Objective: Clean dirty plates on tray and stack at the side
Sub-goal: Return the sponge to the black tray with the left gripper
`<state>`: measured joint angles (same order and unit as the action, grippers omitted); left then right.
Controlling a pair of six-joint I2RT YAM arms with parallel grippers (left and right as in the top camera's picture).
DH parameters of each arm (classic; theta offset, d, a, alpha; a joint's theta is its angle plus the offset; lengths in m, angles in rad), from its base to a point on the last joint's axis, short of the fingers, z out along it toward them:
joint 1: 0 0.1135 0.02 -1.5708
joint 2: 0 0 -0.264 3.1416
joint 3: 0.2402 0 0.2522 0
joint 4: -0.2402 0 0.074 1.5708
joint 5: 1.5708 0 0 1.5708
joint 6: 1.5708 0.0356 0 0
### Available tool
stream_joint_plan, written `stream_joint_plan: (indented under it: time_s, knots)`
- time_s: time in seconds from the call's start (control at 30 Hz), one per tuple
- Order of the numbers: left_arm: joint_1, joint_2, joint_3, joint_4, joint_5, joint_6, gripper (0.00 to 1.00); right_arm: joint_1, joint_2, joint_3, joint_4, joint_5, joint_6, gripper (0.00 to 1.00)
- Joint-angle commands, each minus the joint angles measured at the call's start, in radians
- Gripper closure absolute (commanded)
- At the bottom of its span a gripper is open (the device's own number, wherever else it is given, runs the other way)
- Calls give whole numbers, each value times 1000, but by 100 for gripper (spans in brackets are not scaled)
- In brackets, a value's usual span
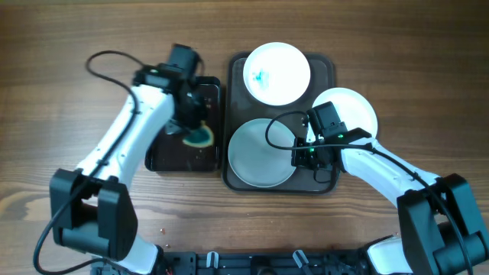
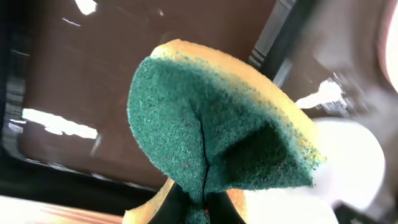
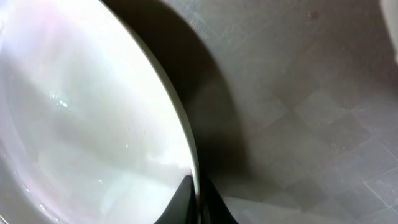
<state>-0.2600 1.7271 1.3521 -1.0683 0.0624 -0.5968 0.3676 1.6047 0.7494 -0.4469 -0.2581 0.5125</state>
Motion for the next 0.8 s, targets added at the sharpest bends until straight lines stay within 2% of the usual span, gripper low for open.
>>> stream_joint_plan:
  time_s: [0.0, 0.1, 0.2, 0.23, 0.3, 0.33, 0.37, 0.47, 0.53, 0.6, 0.77]
  knots:
    - [95, 1, -79, 38, -111, 46, 96, -4, 19, -13, 5, 14, -40, 96]
    - [122, 4, -155, 111, -105, 67, 96, -4, 18, 11, -31, 21, -43, 96]
    - [126, 4, -201, 141, -103, 66, 88, -4, 18, 68, -107, 26, -67, 96]
    - [126, 4, -201, 139, -97, 68, 82, -4, 18, 86, -132, 28, -74, 96]
    - [126, -5, -198, 138, -85, 80, 48, -4, 18, 141, -201, 47, -113, 96]
    - [127, -13, -194, 138, -85, 90, 39, -4, 18, 171, -237, 64, -127, 96]
    - [127, -24, -187, 135, -84, 96, 32, -2, 18, 201, -272, 85, -139, 96]
    - [127, -64, -163, 126, -78, 96, 20, 10, 18, 284, -351, 101, -174, 96]
    - [127, -124, -132, 105, -72, 96, 7, 25, 18, 361, -409, 85, -191, 96]
    - [127, -178, -112, 84, -62, 96, 0, 31, 19, 418, -445, 27, -196, 96]
    - [130, -337, -90, 57, -60, 95, 0, 44, 19, 542, -495, -87, -151, 96]
